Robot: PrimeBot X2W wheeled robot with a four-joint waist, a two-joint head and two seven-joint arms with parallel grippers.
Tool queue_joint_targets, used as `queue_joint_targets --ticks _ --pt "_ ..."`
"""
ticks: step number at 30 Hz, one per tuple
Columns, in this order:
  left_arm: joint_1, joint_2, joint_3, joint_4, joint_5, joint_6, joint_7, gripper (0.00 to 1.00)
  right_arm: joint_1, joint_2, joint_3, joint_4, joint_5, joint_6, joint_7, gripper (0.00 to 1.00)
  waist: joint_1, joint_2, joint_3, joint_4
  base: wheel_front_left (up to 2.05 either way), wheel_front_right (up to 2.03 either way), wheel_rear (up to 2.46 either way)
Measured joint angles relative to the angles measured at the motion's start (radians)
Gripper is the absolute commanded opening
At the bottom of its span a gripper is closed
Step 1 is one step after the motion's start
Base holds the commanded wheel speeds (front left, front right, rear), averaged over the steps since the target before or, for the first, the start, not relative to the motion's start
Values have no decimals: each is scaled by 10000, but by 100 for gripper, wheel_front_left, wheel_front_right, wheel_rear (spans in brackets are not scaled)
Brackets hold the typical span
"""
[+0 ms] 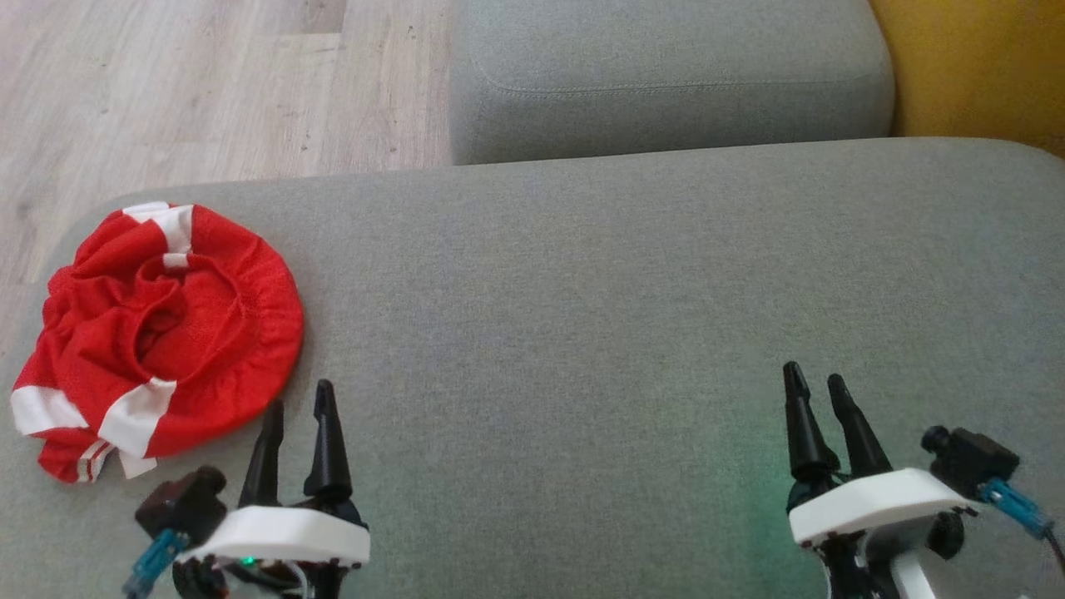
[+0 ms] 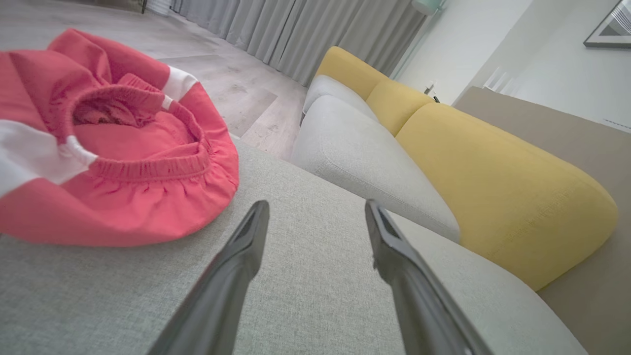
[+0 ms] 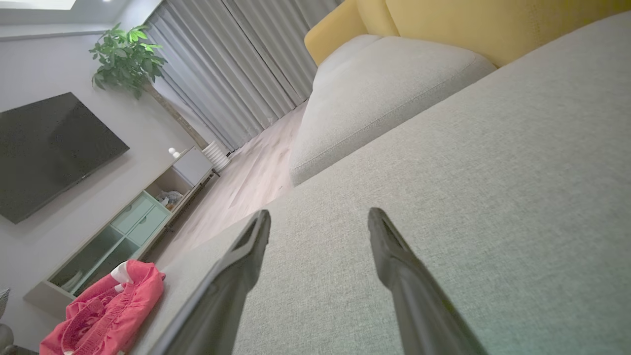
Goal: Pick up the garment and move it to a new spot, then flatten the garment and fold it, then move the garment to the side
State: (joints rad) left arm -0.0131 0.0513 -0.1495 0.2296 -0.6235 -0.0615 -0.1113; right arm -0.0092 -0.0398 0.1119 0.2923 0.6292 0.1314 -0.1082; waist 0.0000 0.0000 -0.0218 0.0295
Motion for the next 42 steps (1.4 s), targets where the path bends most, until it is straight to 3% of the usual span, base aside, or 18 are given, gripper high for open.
queue_joint_targets --ticks 26,42 --pt "-99 12 -449 493 3093 13 -755 100 -13 -10 132 127 -3300 0 -792 100 0 0 -68 78 0 0 0" --pt "-232 4 -476 871 4913 355 -1204 100 -14 -12 155 192 -5350 0 -1223 100 0 0 -127 160 0 0 0"
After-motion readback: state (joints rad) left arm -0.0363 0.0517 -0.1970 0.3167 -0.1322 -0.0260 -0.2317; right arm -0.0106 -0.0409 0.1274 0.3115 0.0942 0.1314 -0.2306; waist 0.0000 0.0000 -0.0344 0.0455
